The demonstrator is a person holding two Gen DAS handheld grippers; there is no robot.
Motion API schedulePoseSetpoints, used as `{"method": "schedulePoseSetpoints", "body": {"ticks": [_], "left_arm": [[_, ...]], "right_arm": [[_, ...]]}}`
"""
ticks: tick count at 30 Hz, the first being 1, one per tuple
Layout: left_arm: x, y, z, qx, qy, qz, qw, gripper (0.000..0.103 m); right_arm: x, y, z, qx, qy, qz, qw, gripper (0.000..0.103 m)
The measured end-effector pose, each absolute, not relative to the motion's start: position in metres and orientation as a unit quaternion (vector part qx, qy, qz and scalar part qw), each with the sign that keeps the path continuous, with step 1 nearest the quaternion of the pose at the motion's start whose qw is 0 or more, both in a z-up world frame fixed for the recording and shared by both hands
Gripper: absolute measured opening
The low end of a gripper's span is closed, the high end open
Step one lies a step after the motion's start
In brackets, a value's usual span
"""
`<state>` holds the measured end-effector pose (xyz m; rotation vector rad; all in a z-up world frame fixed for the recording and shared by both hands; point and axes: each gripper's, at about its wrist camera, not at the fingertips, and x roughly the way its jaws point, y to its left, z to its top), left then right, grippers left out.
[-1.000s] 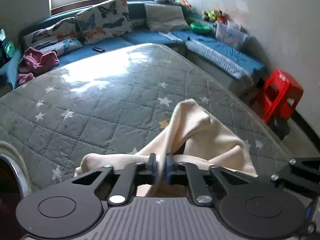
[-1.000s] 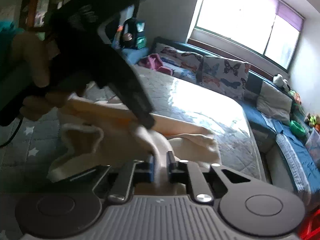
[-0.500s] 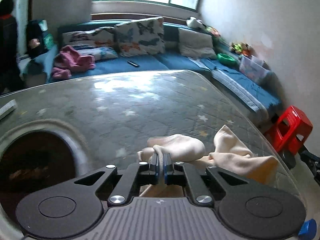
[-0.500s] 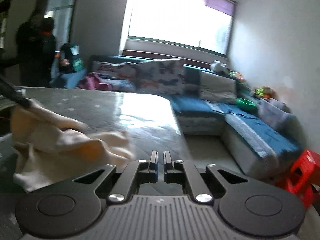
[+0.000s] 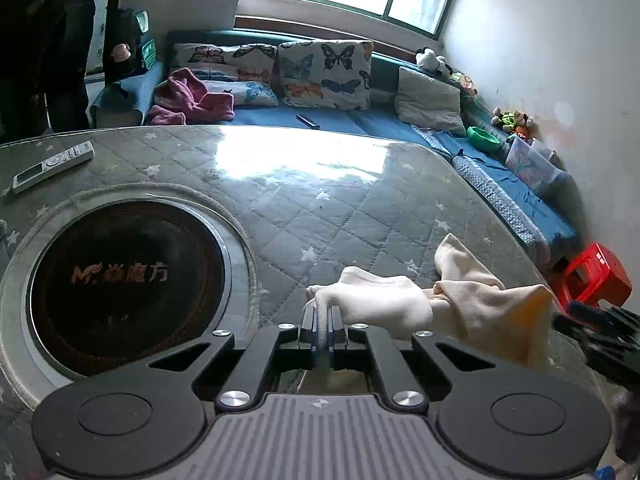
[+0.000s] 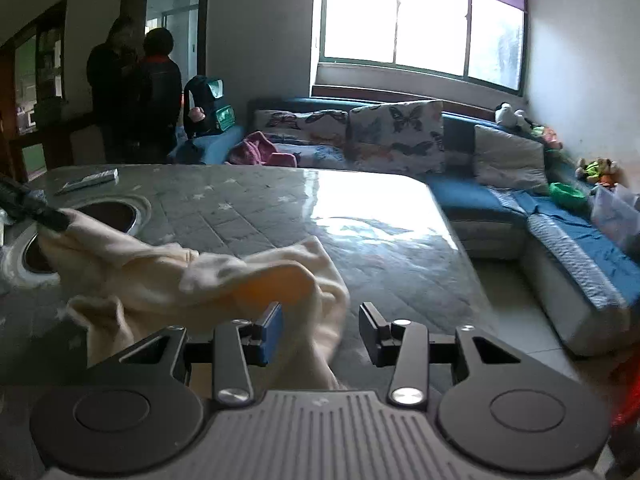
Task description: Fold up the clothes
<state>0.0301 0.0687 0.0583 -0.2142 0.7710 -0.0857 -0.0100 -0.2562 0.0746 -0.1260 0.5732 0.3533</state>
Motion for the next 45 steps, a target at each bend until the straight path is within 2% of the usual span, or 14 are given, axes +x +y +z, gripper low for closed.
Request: {"method": "schedulePoseSetpoints", "body": {"ticks": [3,5,11,16,18,19,25,28,35,45], "left_arm": [[0.026,0.07,0.063,-0.107,0.369,-0.043,0.922,0.005],[0.024,0.072,0.066,-0.11,0.364,-0.039,0.924,0.005],[0.012,0.083,0.073,-0.125,0.353,-0.02,0.927,0.005],[-0.004,0.093,0.065,-0.137,0.368,-0.007,0.92,0.005],[-0.009,0.097,0.058,-0.134,0.384,0.001,0.913,0.005],[-0.01,0.098,0.054,-0.128,0.393,0.01,0.911,0.006],[-0.032,0.095,0.049,-0.083,0.404,0.01,0.911,0.013],[-0.044,0.072,0.049,-0.05,0.406,-0.045,0.911,0.014],[-0.04,0.006,0.03,-0.025,0.421,-0.148,0.895,0.014],[-0.004,-0.033,-0.001,-0.014,0.45,-0.191,0.872,0.015]], "right_arm": [[0.003,-0.253,0.068,-0.052,0.286,0.182,0.939,0.038],[0.012,-0.252,0.064,-0.045,0.289,0.187,0.938,0.008],[-0.013,-0.267,0.082,-0.065,0.229,0.123,0.964,0.005],[-0.042,-0.307,0.082,-0.058,0.248,0.041,0.966,0.005],[-0.051,-0.317,0.074,-0.057,0.27,0.032,0.961,0.013],[-0.055,-0.32,0.073,-0.057,0.275,0.036,0.959,0.022],[-0.075,-0.335,0.066,-0.056,0.306,0.06,0.949,0.024],[-0.083,-0.327,0.07,-0.059,0.311,0.108,0.943,0.032],[-0.079,-0.261,0.067,-0.089,0.323,0.256,0.907,0.032],[-0.054,-0.205,0.039,-0.149,0.363,0.295,0.871,0.032]]}}
